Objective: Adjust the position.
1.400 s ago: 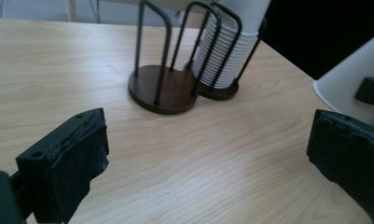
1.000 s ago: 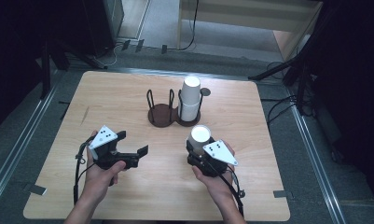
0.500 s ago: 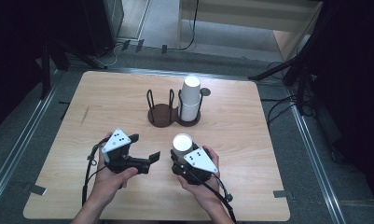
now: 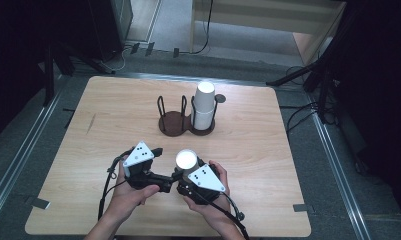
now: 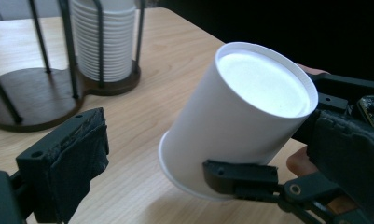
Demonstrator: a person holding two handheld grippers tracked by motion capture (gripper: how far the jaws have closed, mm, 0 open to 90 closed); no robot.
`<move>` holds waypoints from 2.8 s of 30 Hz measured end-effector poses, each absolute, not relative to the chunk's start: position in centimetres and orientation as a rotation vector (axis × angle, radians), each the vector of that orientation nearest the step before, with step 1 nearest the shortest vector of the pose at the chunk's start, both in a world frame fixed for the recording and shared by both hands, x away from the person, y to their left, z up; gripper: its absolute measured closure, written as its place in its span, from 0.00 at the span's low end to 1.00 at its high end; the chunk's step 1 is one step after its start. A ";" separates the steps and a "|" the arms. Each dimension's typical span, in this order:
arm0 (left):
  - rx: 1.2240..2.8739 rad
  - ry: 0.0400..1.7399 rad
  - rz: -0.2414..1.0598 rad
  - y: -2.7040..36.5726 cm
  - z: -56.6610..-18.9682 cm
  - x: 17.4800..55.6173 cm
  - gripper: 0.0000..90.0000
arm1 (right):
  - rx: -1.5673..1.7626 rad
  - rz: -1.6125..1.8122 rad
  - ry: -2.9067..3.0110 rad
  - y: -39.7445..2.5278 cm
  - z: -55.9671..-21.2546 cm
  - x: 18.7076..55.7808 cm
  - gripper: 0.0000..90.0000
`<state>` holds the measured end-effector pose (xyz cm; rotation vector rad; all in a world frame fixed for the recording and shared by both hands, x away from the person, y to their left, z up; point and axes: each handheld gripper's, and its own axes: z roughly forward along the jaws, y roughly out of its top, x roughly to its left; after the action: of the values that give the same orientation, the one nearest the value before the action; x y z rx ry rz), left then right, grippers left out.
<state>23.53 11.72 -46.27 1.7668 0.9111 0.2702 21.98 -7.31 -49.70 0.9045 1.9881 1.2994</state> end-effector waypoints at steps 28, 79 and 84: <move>1.795 0.773 0.237 10.6 -45.7 23.2 0.30 | 0.812 1.360 2.026 -7.5 -49.4 21.1 0.35; 1.765 0.807 0.206 11.6 -45.3 23.7 0.12 | 0.703 1.168 1.966 -7.7 -49.7 21.3 0.34; 1.762 0.831 0.168 11.6 -45.2 23.9 0.03 | 0.542 1.031 1.912 -8.2 -49.2 21.2 0.34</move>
<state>23.87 11.59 -45.19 1.7617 0.8305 0.1675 21.20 -8.24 -49.19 0.5417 1.9117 1.0311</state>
